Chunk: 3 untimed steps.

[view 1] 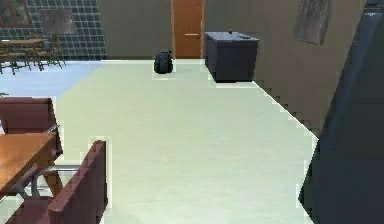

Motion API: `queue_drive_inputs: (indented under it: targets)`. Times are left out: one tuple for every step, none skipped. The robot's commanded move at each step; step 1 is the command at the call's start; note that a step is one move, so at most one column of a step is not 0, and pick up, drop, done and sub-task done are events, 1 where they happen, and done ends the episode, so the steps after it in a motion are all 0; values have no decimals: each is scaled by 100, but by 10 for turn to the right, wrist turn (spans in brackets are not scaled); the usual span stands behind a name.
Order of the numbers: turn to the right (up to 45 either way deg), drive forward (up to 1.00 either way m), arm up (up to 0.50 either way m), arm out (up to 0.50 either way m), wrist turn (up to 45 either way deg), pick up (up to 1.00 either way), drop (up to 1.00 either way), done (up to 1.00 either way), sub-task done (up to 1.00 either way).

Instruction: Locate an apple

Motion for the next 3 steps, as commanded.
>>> queue_drive_inputs:
  targets:
    - [0,100,0,0,0,0,0,0,0]
    - [0,100,0,0,0,0,0,0,0]
    - [0,100,0,0,0,0,0,0,0]
